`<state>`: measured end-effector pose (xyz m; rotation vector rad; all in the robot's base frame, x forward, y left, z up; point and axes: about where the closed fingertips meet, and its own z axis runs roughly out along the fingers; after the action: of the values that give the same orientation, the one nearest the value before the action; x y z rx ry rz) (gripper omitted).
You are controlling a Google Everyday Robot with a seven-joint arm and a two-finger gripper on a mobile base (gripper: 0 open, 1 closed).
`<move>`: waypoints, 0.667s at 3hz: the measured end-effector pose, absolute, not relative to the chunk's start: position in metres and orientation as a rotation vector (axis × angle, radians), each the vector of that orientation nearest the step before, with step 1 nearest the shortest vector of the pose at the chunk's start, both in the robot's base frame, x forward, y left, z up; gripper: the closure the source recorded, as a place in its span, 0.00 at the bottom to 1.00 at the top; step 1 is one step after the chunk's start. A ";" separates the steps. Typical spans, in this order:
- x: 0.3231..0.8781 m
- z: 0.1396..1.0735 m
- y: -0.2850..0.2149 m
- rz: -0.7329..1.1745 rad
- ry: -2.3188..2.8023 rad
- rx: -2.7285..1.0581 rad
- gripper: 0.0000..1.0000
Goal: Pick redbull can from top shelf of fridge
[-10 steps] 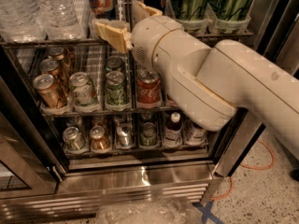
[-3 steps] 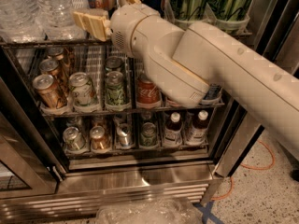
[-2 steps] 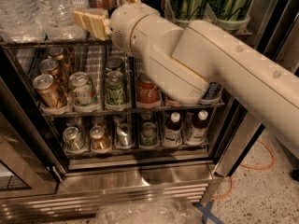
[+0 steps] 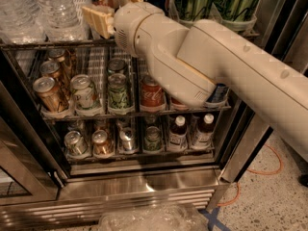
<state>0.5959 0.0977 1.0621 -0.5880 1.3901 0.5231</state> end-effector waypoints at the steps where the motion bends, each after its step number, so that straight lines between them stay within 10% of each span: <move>1: 0.596 1.062 0.098 0.523 1.390 -0.588 0.73; 2: 0.596 1.062 0.098 0.523 1.390 -0.588 0.96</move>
Offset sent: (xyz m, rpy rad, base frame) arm 0.0000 0.0000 0.0000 0.0000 0.0000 0.0000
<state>0.5958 0.0977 1.0622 -0.5881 1.3900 0.5231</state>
